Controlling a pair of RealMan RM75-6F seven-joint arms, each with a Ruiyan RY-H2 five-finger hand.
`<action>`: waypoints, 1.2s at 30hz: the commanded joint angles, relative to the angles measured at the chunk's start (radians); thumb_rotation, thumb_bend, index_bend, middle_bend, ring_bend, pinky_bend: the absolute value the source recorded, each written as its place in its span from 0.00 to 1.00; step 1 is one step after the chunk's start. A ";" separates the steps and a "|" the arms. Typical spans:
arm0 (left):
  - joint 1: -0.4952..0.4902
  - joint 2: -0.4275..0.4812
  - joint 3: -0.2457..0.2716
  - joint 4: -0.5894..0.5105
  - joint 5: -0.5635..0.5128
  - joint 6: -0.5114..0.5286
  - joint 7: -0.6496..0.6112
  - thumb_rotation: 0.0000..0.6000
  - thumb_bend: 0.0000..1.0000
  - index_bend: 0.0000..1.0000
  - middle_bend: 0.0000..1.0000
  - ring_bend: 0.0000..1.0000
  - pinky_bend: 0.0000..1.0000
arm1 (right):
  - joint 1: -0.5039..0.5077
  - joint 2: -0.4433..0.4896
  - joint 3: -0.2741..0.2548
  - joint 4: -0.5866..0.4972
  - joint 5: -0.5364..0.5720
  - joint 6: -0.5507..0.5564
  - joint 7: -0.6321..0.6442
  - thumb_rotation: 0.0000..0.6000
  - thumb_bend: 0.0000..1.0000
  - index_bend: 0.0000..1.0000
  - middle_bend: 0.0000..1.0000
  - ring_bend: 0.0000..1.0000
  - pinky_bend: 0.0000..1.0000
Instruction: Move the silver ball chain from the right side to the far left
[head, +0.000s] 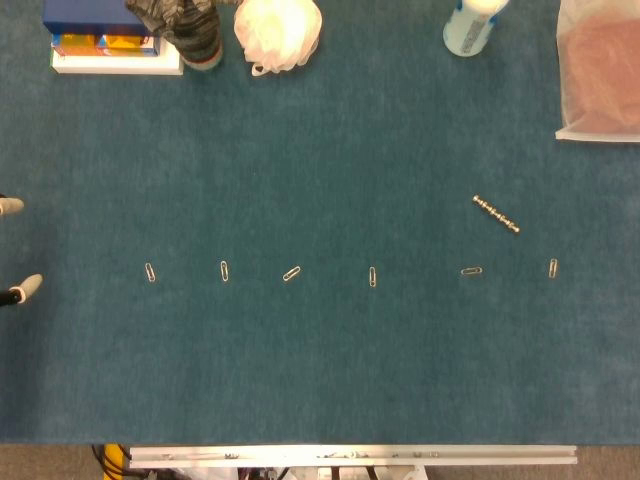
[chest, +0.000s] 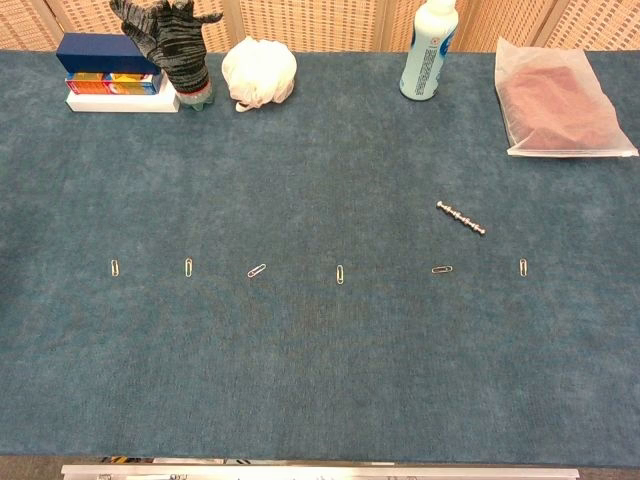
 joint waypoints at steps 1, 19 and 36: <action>-0.005 0.003 -0.004 -0.007 -0.006 -0.006 0.007 1.00 0.02 0.27 0.25 0.28 0.32 | -0.005 -0.008 0.001 0.019 0.009 0.003 0.010 1.00 0.01 0.24 0.23 0.14 0.19; 0.002 -0.007 0.020 0.011 -0.008 -0.019 0.014 1.00 0.02 0.27 0.26 0.28 0.32 | 0.066 -0.083 0.038 0.093 0.048 -0.074 -0.043 1.00 0.01 0.24 0.23 0.14 0.22; 0.012 -0.007 0.032 0.048 0.006 -0.016 -0.030 1.00 0.02 0.27 0.26 0.28 0.32 | 0.216 -0.192 0.062 0.110 0.063 -0.228 -0.143 1.00 0.01 0.24 0.18 0.08 0.19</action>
